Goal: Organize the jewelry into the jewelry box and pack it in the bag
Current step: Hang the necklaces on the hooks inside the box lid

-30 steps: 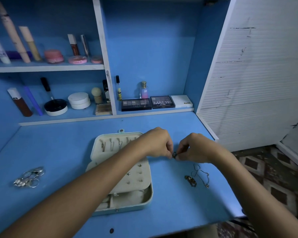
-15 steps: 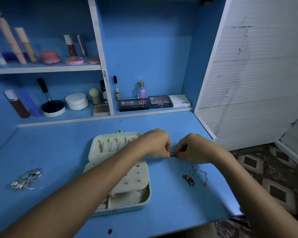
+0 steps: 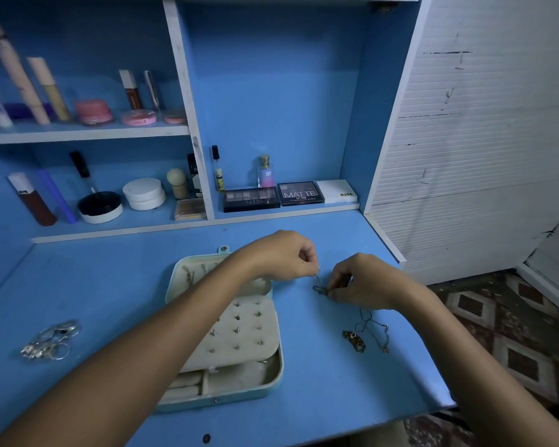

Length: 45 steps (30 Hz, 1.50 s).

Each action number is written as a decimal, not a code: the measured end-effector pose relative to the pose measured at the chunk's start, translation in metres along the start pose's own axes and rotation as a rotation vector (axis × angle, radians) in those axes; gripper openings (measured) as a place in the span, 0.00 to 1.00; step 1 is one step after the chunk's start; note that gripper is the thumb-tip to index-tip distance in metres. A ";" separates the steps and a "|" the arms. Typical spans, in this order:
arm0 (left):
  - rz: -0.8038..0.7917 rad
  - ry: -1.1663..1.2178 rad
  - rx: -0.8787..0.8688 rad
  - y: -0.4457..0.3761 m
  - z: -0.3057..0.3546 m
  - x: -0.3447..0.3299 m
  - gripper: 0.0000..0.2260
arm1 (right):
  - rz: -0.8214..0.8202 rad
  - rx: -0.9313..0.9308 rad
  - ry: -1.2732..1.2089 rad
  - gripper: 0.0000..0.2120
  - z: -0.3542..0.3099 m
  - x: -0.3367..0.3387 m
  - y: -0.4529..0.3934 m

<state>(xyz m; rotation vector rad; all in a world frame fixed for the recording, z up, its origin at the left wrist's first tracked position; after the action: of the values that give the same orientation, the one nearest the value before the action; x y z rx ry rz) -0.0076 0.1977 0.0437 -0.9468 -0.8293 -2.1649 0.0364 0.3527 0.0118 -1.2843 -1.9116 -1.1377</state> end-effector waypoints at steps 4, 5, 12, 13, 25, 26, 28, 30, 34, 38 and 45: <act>0.000 0.082 0.007 0.002 -0.001 0.003 0.04 | 0.045 0.044 -0.081 0.04 -0.003 0.000 0.000; 0.001 0.103 0.006 0.003 -0.001 0.004 0.04 | 0.048 0.056 -0.100 0.05 -0.004 -0.001 0.000; 0.015 0.191 -0.005 0.011 -0.004 0.013 0.02 | 0.092 0.133 -0.165 0.03 -0.014 0.000 -0.001; 0.018 0.195 -0.002 0.012 -0.006 0.014 0.02 | 0.105 0.149 -0.175 0.02 -0.016 0.001 -0.001; 0.093 0.345 -0.013 0.034 -0.023 0.027 0.03 | 0.198 0.208 -0.381 0.05 -0.040 0.011 0.002; 0.099 0.367 -0.019 0.035 -0.025 0.029 0.04 | 0.205 0.218 -0.418 0.05 -0.043 0.013 0.002; 0.111 0.419 -0.028 0.039 -0.029 0.033 0.05 | 0.209 0.239 -0.499 0.05 -0.051 0.016 0.003; 0.133 0.477 -0.035 0.044 -0.032 0.037 0.06 | 0.206 0.257 -0.575 0.06 -0.059 0.020 0.003; 0.168 0.522 -0.046 0.053 -0.040 0.045 0.07 | 0.210 0.284 -0.662 0.05 -0.073 0.025 0.001; 0.193 0.565 -0.062 0.062 -0.047 0.051 0.11 | 0.186 0.313 -0.671 0.05 -0.085 0.026 -0.001; 0.218 0.607 -0.061 0.076 -0.056 0.052 0.08 | 0.155 0.347 -0.625 0.05 -0.102 0.024 -0.002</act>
<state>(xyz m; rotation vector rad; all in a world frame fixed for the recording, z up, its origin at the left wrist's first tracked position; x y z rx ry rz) -0.0020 0.0950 0.0762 -0.3401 -0.3473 -2.1129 0.0246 0.2739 0.0792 -1.6685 -2.2550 -0.3074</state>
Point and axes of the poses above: each hand's wrist, its own y-axis away from the middle knuckle, its own x-axis out of the back of the hand, z = x × y, the point moved 5 cm from there along -y, towards the middle knuckle, and after that the axes turned 7 degrees about -z, right-handed, at the moved point
